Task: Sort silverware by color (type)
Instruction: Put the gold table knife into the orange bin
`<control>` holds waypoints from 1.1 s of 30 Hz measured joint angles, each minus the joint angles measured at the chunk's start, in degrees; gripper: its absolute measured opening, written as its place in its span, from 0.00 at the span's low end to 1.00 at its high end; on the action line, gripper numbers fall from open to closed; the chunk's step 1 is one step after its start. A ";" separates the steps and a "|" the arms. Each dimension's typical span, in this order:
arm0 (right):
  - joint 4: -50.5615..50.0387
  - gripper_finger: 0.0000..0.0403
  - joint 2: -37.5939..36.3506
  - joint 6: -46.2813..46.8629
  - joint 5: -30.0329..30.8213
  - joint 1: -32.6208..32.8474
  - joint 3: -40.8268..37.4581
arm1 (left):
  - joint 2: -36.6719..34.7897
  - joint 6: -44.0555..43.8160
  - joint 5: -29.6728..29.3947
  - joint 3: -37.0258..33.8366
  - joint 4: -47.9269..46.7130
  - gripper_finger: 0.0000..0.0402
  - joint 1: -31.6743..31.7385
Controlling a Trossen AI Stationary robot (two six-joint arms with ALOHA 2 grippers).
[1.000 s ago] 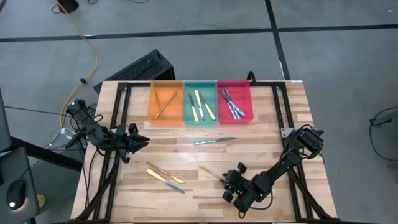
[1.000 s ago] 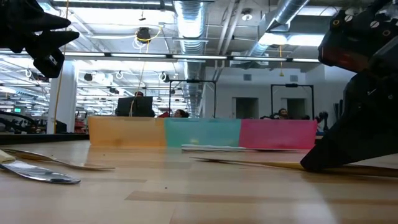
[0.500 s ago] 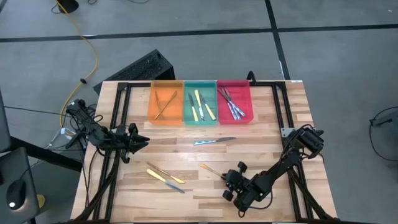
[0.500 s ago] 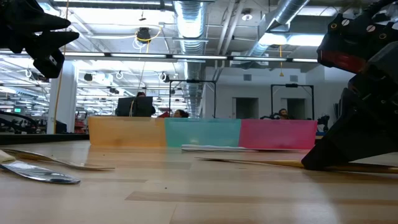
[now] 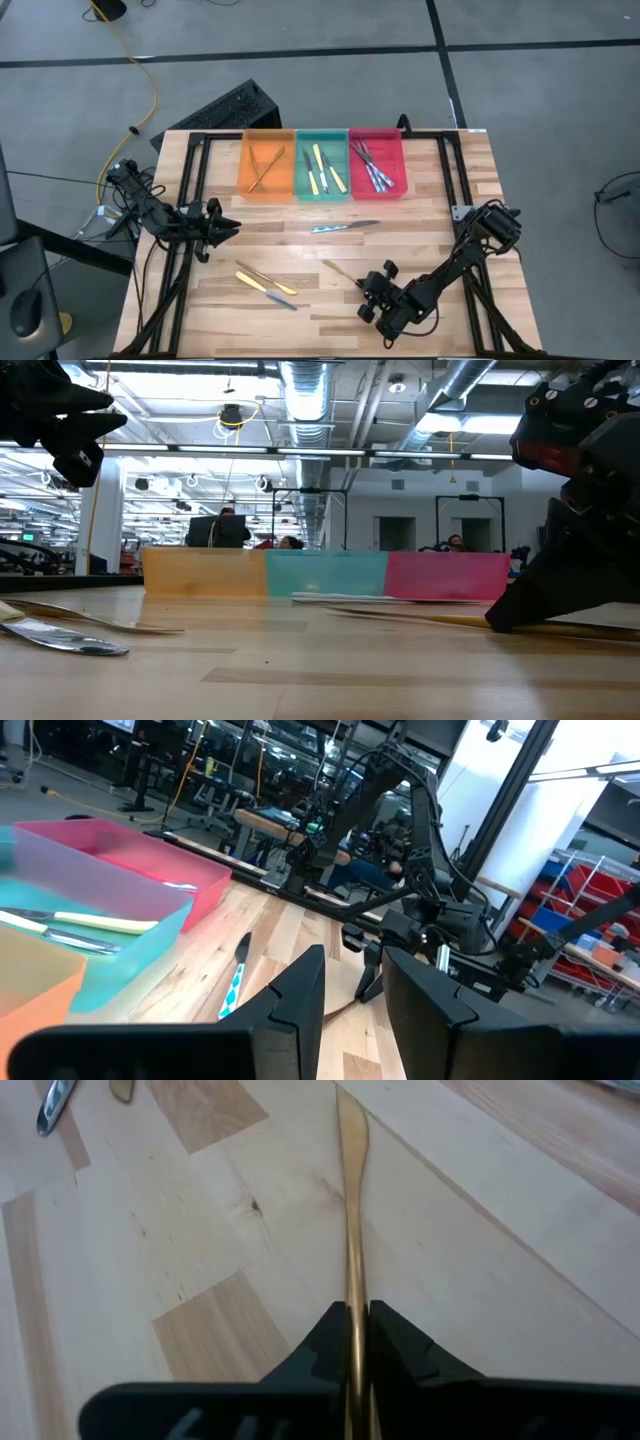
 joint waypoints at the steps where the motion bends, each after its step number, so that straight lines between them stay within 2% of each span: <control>1: 0.05 0.10 -0.14 0.06 0.11 0.00 -0.02 | 0.00 0.00 0.00 0.00 -0.04 0.22 -0.01; 15: 0.11 0.10 -1.09 -1.04 2.81 -1.54 0.36 | -0.02 0.51 -0.02 0.00 -0.19 0.22 -0.02; 29: 0.76 0.10 -9.36 -23.46 4.50 -9.57 2.75 | -0.01 0.68 -0.04 -0.02 -0.46 0.22 -0.01; 33: 6.33 0.10 -11.36 -31.74 4.69 -13.45 2.75 | 0.00 0.66 -0.04 -0.02 -0.64 0.22 -0.02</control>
